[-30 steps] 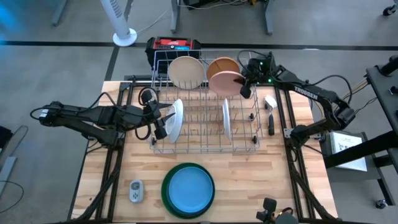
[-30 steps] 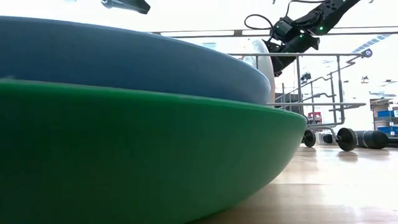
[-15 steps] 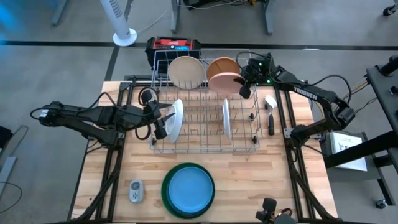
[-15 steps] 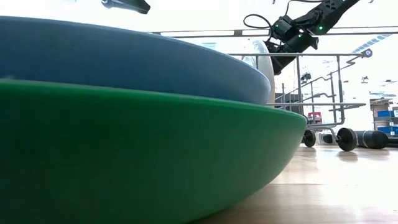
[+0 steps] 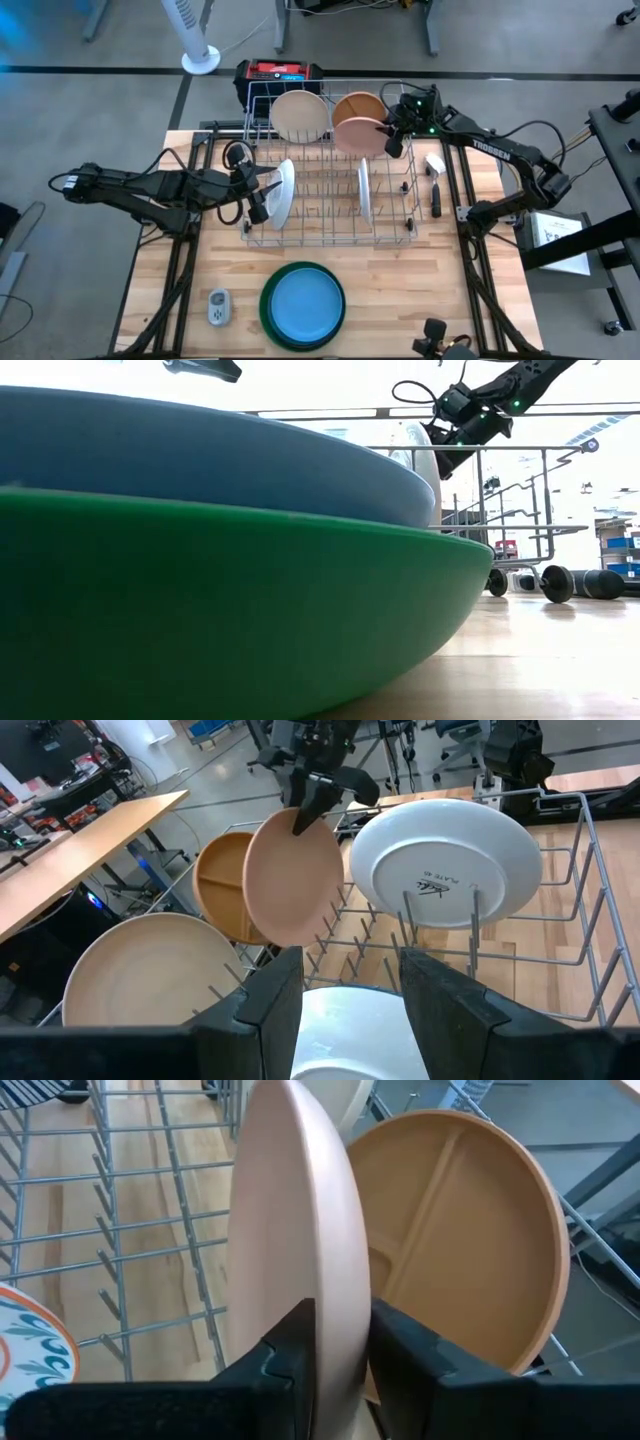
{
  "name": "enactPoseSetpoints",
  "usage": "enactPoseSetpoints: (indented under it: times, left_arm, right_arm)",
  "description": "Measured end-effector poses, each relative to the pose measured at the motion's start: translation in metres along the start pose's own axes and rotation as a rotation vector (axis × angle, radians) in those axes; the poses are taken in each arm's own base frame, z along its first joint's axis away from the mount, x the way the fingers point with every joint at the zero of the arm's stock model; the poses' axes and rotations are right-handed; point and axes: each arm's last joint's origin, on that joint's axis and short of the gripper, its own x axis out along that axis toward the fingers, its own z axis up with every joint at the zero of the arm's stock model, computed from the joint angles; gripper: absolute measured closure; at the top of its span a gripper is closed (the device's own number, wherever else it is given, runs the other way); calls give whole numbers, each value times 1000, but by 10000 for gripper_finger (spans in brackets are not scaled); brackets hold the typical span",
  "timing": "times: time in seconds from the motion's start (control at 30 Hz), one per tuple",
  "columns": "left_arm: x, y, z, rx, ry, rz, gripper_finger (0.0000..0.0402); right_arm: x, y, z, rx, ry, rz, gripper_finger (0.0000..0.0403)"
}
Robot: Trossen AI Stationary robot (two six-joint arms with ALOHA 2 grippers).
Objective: Sort dishes
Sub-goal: Put the pink plate into the dish rack, then put the blue plate into the dish rack
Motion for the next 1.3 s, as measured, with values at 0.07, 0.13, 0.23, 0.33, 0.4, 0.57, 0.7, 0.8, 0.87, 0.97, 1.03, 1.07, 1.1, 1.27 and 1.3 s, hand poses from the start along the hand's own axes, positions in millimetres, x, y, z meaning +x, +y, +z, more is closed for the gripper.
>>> enactPoseSetpoints:
  times: [0.07,0.13,0.23,0.33,0.4,0.57,0.7,0.8,0.87,0.97,1.03,1.07,1.1,1.27,1.3]
  left_arm:
    - [0,0,0,0,0,0,245]
    - [0,0,0,0,0,0,245]
    - [0,0,0,0,0,0,245]
    - [0,0,0,0,0,0,245]
    - [0,0,0,0,0,0,245]
    - [0,0,0,0,0,0,245]
    - [0,0,0,0,1,0,245]
    - [0,0,0,0,1,0,245]
    - [0,0,0,0,1,0,245]
    - [0,0,0,0,1,0,245]
    - [0,0,0,0,1,0,245]
    - [0,0,0,0,1,0,245]
    - [0,0,0,0,1,0,245]
    - [0,0,0,-24,0,-7,245]
    - [0,-1,0,-32,-1,-16,245]
  right_arm:
    - [-2,0,1,15,-2,-10,328]
    - [-4,0,1,21,0,-16,325]
    - [-6,0,2,41,-5,-21,313]
    - [-8,0,3,55,-10,-24,297]
    - [-9,0,4,62,-14,-26,285]
    - [-15,1,7,83,-31,-34,258]
    - [-23,1,11,96,-55,-45,238]
    - [-28,2,13,100,-71,-52,226]
    - [-32,2,15,100,-80,-56,220]
    - [-37,4,16,99,-85,-58,212]
    - [-42,5,17,105,-89,-59,208]
    - [-46,6,18,109,-93,-61,207]
    - [-50,7,19,113,-99,-63,205]
    - [-76,13,25,136,-148,-81,200]
    - [-82,15,26,142,-159,-82,199]
